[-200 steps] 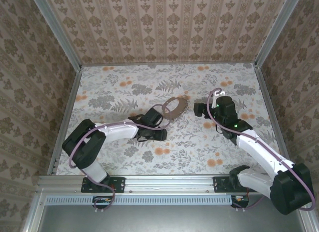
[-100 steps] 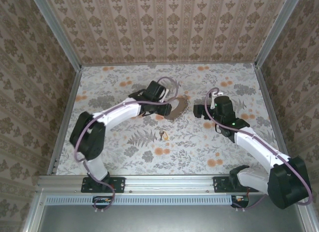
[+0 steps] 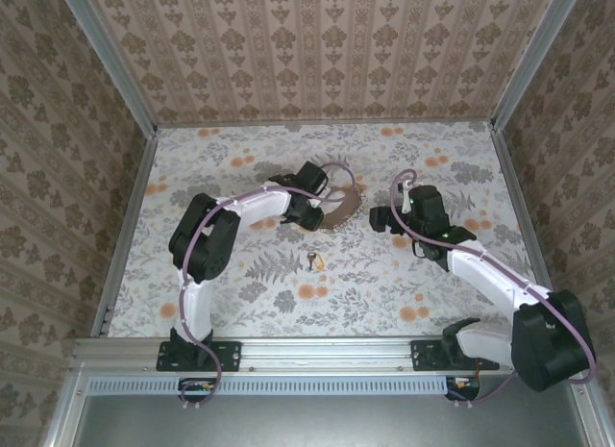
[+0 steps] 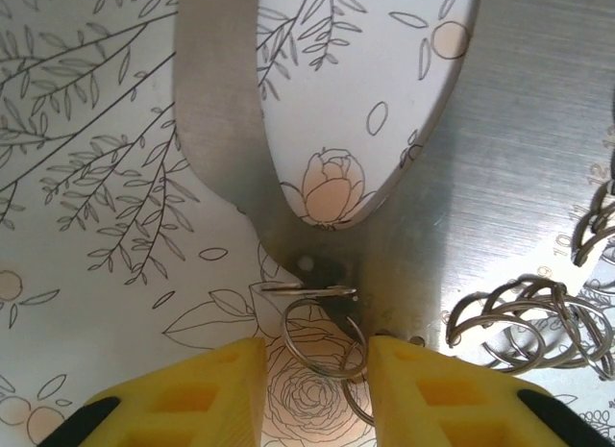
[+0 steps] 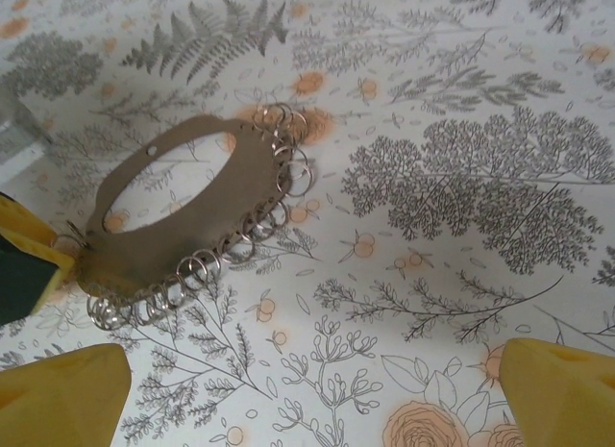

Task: Put the keys on the keyring

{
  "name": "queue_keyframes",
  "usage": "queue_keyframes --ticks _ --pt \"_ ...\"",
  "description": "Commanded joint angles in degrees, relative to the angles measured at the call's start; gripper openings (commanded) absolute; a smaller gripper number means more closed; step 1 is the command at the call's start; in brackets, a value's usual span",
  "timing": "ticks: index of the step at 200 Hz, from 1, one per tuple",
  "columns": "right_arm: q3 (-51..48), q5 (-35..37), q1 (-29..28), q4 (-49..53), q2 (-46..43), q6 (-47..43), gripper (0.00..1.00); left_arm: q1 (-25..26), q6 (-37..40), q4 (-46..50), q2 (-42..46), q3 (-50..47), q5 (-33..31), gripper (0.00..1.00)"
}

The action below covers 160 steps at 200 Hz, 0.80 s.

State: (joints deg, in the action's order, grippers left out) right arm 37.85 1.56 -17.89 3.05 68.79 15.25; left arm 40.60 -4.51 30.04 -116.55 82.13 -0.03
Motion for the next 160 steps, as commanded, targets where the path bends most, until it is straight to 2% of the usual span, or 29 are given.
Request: queue_keyframes --ticks 1,19,38,49,63,71,90,122,160 --pt "0.87 -1.52 0.20 -1.45 0.72 0.62 1.00 0.81 2.58 1.29 -1.88 2.61 -0.58 0.29" --pt "0.83 -1.48 0.18 -1.20 0.58 0.52 1.00 1.18 2.78 1.51 -2.28 3.63 0.09 0.23" --pt "0.43 -1.06 0.22 -1.08 -0.04 0.09 1.00 1.84 3.61 2.08 -1.75 4.08 -0.27 0.23" --pt "0.32 -0.82 0.33 -1.02 -0.31 -0.04 1.00 2.37 4.49 2.36 -1.32 4.01 -2.10 0.26" --pt "0.04 -1.01 0.42 -1.43 -0.20 0.09 1.00 2.49 5.15 2.65 -1.33 4.52 -4.06 0.40" --pt "0.04 -1.27 0.54 -1.89 0.05 0.30 1.00 2.29 5.56 2.65 -1.69 4.88 -4.70 0.44" --pt "0.37 -2.13 0.54 -1.96 0.79 0.61 1.00 2.02 6.19 3.00 -3.03 6.08 -4.48 0.44" --pt "0.33 -2.03 0.66 -1.04 -0.55 0.39 1.00 2.16 7.56 4.85 -3.64 8.14 -7.63 0.42" --pt "0.10 -2.34 0.98 -1.13 -1.37 0.44 1.00 0.60 7.76 5.48 -3.16 9.09 -4.54 0.42"
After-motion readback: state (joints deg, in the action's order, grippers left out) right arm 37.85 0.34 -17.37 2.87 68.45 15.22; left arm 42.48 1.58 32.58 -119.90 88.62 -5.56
